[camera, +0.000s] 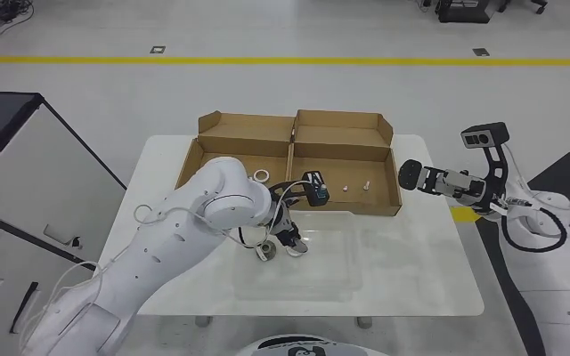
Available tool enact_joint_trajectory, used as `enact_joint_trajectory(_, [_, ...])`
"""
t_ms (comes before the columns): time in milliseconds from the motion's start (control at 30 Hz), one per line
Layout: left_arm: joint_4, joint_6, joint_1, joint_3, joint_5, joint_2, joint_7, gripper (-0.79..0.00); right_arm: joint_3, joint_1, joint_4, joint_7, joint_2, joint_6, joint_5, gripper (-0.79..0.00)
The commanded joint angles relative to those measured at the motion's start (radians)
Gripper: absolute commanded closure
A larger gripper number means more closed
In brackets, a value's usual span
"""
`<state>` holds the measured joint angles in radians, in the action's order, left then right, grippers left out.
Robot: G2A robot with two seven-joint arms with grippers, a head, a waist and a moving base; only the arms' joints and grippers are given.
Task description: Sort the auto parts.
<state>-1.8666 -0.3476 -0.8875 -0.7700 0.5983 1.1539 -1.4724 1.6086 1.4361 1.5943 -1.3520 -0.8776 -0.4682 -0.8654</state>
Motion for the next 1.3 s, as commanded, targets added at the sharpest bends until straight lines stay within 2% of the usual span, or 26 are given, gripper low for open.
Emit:
enact_joint_trajectory(0, [0.000,0.000,0.000,0.000,0.000,0.000,0.000,-0.785,0.000,0.000,0.000,0.000,0.000,0.000,0.000,-0.785])
enact_joint_trajectory(267, [0.001,0.002,-0.003,0.001,0.000,0.000,0.006,-0.785,0.000,0.000,0.000,0.000,0.000,0.000,0.000,-0.785])
enact_joint_trajectory(367, [0.004,0.024,-0.013,0.026,0.007,0.002,0.012,-0.785,0.000,0.000,0.000,0.000,0.000,0.000,0.000,-0.785])
enact_joint_trajectory(600, [0.013,0.095,0.056,0.130,-0.003,0.030,-0.063,-0.785,0.000,0.000,0.000,0.000,0.000,0.000,0.000,-0.785])
enact_joint_trajectory(867, [0.082,0.196,0.166,0.257,-0.015,0.054,-0.063,-0.785,0.000,0.000,0.000,0.000,0.000,0.000,0.000,-0.785])
enact_joint_trajectory(900, [0.096,0.206,0.178,0.271,-0.017,0.056,-0.063,-0.767,0.000,0.000,0.000,0.000,0.000,0.000,0.000,-0.785])
enact_joint_trajectory(967, [0.116,0.213,0.198,0.298,-0.031,0.062,-0.063,-0.662,0.000,0.000,0.000,0.000,0.000,0.000,0.000,-0.785])
enact_joint_trajectory(1033, [0.138,0.216,0.212,0.320,-0.048,0.066,-0.063,-0.505,0.000,0.000,0.000,0.000,0.000,0.000,0.000,-0.785])
enact_joint_trajectory(1067, [0.144,0.215,0.219,0.328,-0.055,0.069,-0.063,-0.465,0.000,0.000,0.000,0.000,0.000,0.000,0.000,-0.785])
enact_joint_trajectory(1167, [0.166,0.214,0.232,0.347,-0.065,0.075,-0.063,-0.397,0.000,0.000,0.000,0.000,0.000,0.000,0.000,-0.785])
enact_joint_trajectory(1267, [0.186,0.211,0.242,0.364,-0.048,0.081,-0.063,-0.379,0.000,0.000,0.000,0.000,0.000,0.000,0.000,-0.785])
